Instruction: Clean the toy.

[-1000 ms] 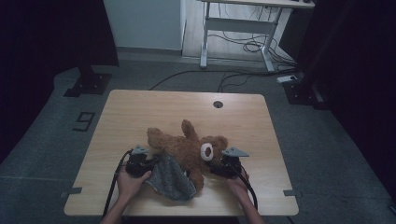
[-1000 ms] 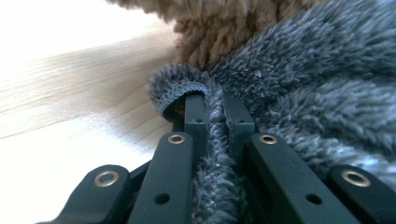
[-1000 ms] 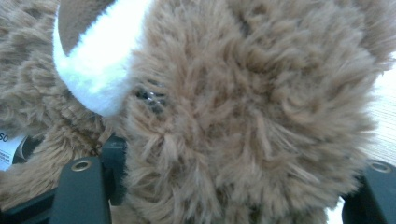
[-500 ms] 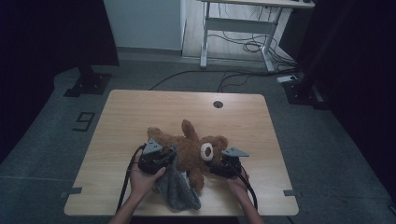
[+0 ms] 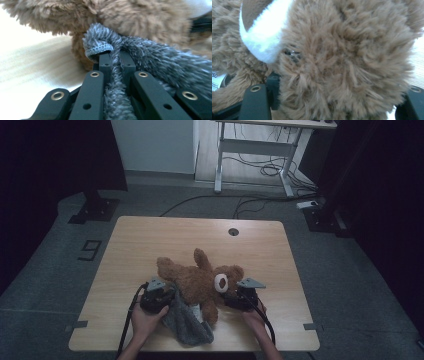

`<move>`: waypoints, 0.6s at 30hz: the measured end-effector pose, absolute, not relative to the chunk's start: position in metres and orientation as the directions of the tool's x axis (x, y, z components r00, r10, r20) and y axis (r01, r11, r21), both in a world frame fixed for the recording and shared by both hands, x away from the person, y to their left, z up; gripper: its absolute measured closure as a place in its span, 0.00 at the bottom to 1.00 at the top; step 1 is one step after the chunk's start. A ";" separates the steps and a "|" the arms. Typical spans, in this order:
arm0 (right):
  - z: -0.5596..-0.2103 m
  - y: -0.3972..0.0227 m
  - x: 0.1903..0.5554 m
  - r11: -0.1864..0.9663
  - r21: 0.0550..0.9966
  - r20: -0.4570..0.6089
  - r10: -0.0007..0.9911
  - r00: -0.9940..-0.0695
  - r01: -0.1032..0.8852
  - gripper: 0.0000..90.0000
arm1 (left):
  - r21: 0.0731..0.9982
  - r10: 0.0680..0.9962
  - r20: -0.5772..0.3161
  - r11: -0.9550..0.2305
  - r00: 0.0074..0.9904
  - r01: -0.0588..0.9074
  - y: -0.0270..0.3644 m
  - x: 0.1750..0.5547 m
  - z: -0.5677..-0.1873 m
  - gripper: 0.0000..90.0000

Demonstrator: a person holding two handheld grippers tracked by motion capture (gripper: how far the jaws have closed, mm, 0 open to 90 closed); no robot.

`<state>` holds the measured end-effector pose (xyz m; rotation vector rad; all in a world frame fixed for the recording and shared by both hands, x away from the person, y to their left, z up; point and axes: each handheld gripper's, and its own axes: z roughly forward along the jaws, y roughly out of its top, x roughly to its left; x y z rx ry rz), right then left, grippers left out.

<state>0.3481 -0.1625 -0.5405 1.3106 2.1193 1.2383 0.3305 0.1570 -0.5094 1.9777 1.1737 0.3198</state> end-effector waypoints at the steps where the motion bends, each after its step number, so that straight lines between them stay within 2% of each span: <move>1: -0.541 -0.163 0.349 0.181 0.822 0.140 0.854 -0.501 0.540 0.33 | 0.740 0.829 -0.153 -0.265 0.538 0.618 0.155 0.336 -0.510 0.92; 9: -0.543 -0.171 0.354 0.161 0.828 0.128 0.879 -0.460 0.537 0.34 | 0.692 0.840 -0.118 -0.314 0.530 0.651 0.149 0.378 -0.516 0.92; 15: -0.543 -0.171 0.353 0.167 0.830 0.119 0.879 -0.462 0.532 0.34 | 0.680 0.864 -0.112 -0.294 0.491 0.671 0.179 0.365 -0.525 0.91; 18: -0.543 -0.171 0.353 0.166 0.829 0.121 0.879 -0.461 0.535 0.34 | 0.697 0.883 -0.119 -0.252 0.455 0.671 0.209 0.355 -0.519 0.91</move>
